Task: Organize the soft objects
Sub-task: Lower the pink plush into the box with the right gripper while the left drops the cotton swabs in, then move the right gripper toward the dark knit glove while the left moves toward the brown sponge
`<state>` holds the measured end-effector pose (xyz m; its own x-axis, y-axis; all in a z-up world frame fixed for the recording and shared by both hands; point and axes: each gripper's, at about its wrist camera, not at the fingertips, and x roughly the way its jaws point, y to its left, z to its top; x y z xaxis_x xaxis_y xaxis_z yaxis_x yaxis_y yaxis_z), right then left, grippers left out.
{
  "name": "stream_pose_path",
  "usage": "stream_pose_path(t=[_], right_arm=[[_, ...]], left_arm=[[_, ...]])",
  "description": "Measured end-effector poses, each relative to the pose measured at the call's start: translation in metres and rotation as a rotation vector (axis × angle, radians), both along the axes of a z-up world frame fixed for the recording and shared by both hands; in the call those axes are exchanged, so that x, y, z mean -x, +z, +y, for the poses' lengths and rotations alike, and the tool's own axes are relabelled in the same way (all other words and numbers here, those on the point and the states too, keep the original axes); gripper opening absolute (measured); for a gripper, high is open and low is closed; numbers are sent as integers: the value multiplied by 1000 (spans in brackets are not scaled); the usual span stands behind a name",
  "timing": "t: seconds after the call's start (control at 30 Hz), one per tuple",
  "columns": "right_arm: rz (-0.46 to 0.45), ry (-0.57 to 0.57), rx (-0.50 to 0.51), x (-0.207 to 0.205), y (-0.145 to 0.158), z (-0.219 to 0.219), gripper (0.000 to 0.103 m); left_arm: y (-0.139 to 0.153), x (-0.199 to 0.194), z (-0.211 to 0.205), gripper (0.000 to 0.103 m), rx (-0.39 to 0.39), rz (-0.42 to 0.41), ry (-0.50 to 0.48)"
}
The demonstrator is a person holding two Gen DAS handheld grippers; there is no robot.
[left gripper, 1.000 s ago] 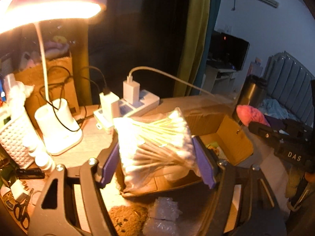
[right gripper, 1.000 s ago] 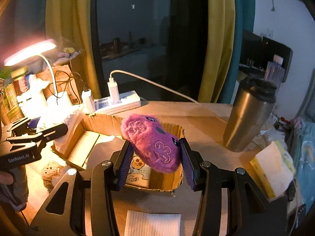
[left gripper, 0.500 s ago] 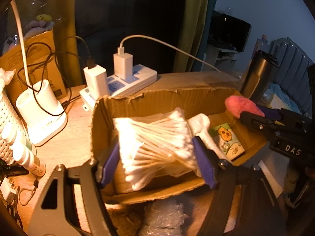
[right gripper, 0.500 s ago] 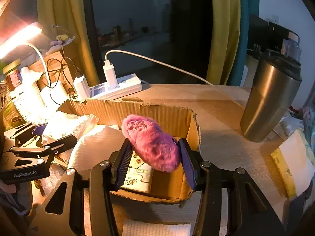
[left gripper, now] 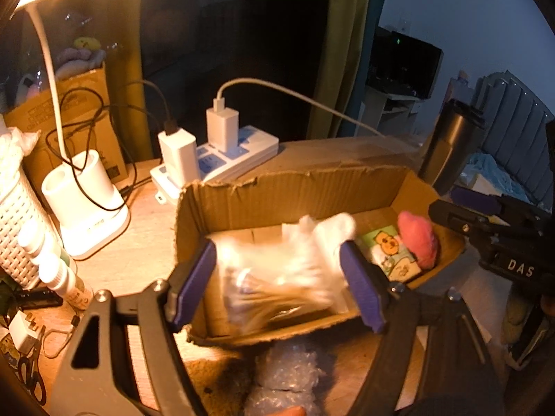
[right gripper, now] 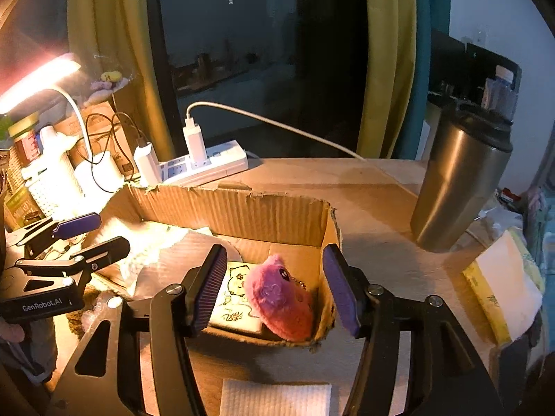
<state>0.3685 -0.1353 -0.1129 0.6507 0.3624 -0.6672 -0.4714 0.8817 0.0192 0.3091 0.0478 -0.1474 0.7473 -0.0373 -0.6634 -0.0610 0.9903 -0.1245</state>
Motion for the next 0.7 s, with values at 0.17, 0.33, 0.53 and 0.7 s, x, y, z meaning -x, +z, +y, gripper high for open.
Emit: stream_pose_path(t=[0.17, 0.33, 0.53, 0.7], right_arm=[[-23, -5, 2, 13, 11, -4, 61], [-45, -8, 2, 27, 21, -6, 61], [-68, -5, 7, 47, 31, -5, 61], [-83, 0, 10, 65, 37, -3, 61]], left_arm=[[12, 12, 0, 84, 7, -33, -3], [22, 28, 1, 84, 13, -63, -3], [31, 48, 5, 84, 24, -88, 9], [37, 67, 6, 84, 28, -110, 13]])
